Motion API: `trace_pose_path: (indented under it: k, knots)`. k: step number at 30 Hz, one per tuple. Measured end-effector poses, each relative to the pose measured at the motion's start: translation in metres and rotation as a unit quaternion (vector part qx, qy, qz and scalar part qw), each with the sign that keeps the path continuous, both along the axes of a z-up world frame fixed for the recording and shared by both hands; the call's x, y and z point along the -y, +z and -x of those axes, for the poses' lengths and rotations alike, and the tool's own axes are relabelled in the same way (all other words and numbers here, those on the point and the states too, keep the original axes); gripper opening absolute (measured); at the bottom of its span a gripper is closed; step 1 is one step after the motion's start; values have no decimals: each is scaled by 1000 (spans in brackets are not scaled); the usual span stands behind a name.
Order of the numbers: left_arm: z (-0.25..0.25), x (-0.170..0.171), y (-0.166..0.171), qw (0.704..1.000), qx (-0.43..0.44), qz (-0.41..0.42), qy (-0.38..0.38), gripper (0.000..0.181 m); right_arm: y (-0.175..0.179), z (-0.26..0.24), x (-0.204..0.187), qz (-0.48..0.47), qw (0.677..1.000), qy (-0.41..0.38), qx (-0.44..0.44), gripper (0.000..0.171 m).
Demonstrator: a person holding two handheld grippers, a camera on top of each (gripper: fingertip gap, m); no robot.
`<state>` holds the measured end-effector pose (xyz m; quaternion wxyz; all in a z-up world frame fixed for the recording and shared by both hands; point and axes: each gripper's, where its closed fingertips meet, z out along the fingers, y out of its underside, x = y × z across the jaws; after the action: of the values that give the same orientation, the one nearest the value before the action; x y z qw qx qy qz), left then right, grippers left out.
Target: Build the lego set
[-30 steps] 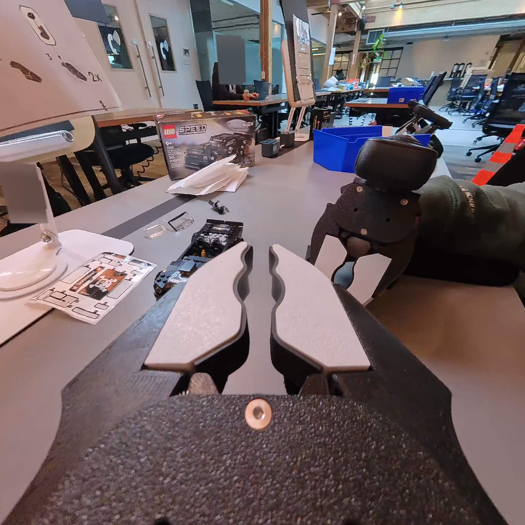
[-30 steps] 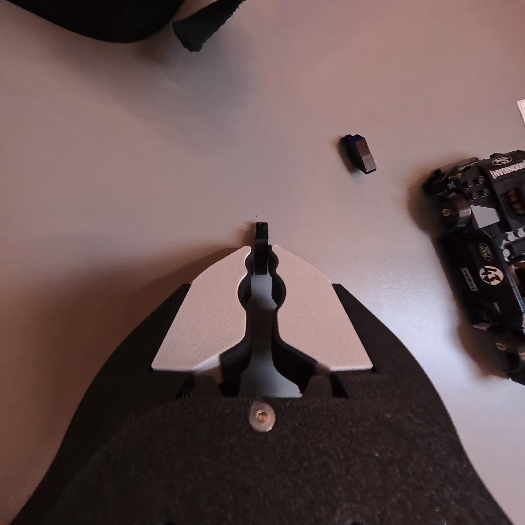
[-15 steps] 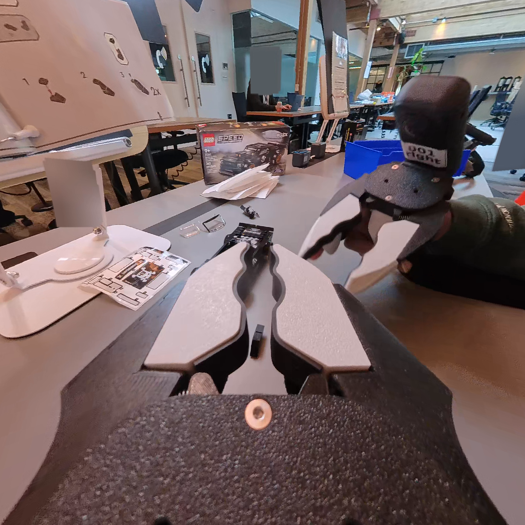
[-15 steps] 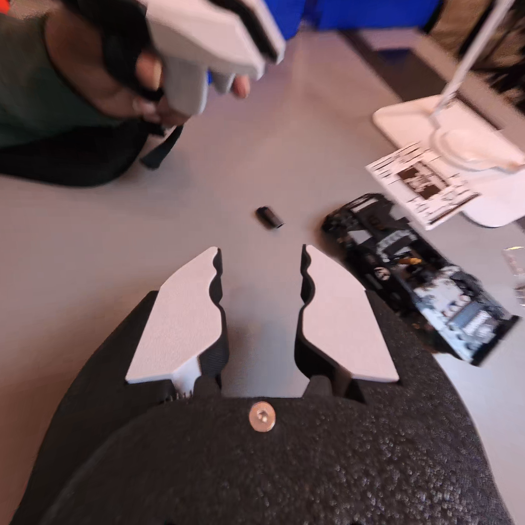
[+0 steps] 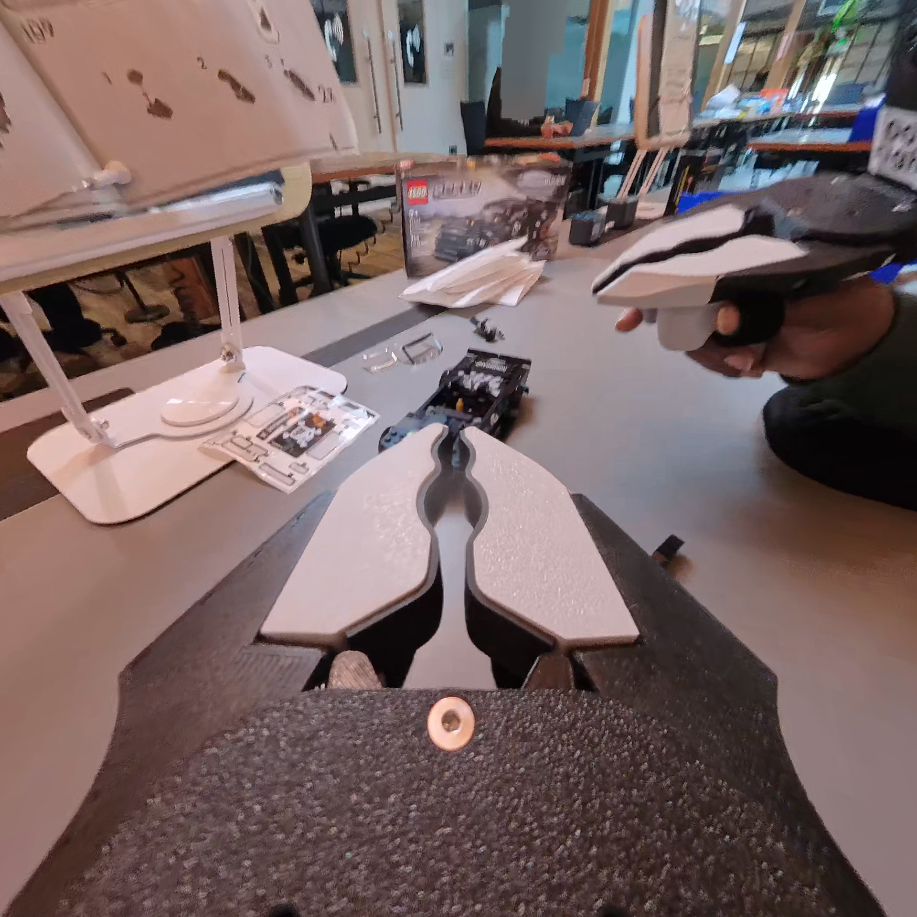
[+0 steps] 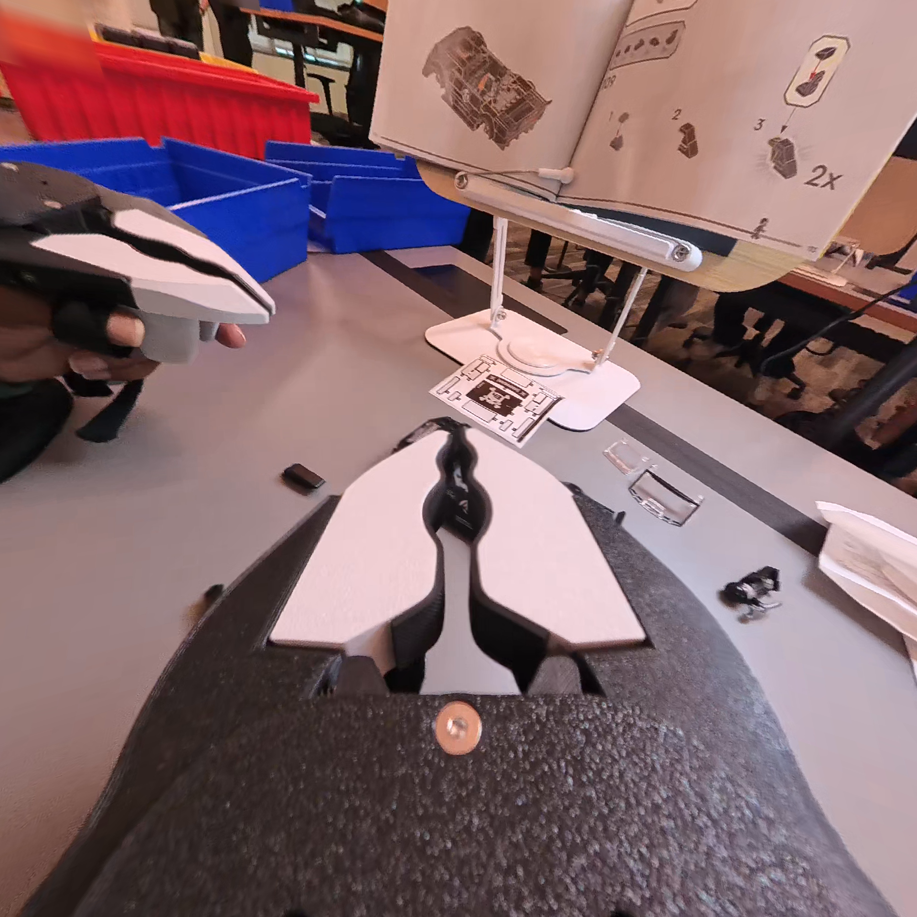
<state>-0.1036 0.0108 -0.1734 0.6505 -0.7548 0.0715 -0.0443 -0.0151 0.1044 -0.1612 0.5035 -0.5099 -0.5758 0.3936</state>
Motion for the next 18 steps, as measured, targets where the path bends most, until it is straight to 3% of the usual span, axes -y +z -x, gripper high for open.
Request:
trace_pose_path:
  k: [2,4,6,9,14,18]
  knots:
    - [3,-3,-20,998,-6,58,-2,16,-3,-1,-1,-14,1000,7,13,10]
    - [1,-3,-43,992,-11,121,-23,30,-16,-5,20,-12,994,93,60,12]
    - [-6,1,-66,981,-25,183,-62,31,-43,-18,48,13,971,189,144,23]
    - [-14,3,-90,966,-52,236,-95,33,-87,-34,77,4,930,260,258,38]
    - [-19,2,-110,947,-74,291,-118,35,-108,-28,103,-19,911,284,298,34]
    - [-23,-1,-110,944,-86,295,-124,26,-117,-25,105,-36,905,278,320,27]
